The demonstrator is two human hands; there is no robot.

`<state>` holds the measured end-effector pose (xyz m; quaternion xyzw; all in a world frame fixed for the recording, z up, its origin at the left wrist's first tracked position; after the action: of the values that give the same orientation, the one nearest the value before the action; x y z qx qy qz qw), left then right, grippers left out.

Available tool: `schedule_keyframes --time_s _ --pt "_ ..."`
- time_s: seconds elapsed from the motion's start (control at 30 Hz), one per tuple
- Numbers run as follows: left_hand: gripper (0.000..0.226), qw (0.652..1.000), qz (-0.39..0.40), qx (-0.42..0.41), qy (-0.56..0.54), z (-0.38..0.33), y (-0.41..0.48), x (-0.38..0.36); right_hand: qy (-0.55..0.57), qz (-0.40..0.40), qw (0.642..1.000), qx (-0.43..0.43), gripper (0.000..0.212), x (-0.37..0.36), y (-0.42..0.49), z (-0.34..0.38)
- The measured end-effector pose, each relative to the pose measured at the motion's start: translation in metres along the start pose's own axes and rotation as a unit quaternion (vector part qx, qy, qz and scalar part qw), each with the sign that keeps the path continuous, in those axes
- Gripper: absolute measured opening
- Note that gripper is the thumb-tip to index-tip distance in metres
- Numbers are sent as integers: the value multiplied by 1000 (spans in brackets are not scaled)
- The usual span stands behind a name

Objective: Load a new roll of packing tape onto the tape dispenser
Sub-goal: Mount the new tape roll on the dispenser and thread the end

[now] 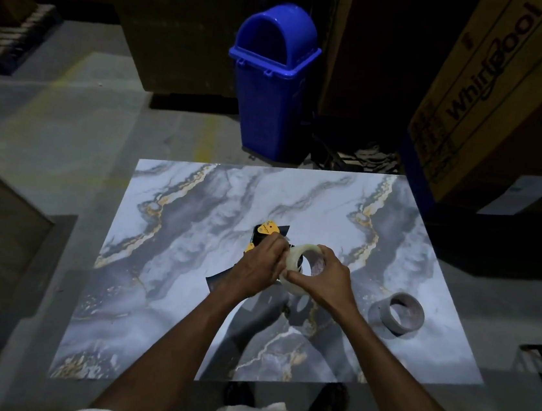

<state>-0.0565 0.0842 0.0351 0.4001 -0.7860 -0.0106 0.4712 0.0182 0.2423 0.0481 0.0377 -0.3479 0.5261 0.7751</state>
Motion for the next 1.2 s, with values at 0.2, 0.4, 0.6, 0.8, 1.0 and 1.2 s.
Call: schedule_keyframes --time_s 0.2,0.4,0.6,0.8,1.0,1.2 --pt "11 979 -48 138 -141 8 -7 -16 -20 -29 999 21 95 8 7 -2" --pt "19 831 -171 356 -392 -8 -8 -26 -70 -21 996 59 113 18 22 -4" --pt "29 851 -154 326 -381 -14 -5 -34 -82 31 994 69 110 26 33 -10" --pt "16 872 -167 348 -300 -13 -3 -36 -106 116 984 78 94 26 48 -18" --pt "14 873 -178 361 -274 -8 -4 -40 -139 202 966 86 107 24 52 -23" --pt "15 882 -152 354 -272 8 -5 -35 -191 234 949 92 119 18 55 -14"
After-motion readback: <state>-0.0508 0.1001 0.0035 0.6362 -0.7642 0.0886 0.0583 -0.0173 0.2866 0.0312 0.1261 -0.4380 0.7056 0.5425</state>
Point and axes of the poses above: each hand's wrist, its own y-axis towards the middle knuckle, its own x-axis out of the back of the hand, z = x × y, the point moved 4 cm from there along y, towards the middle knuckle, and after that the axes turned 6 degrees about -x, right-handed, at the moved point
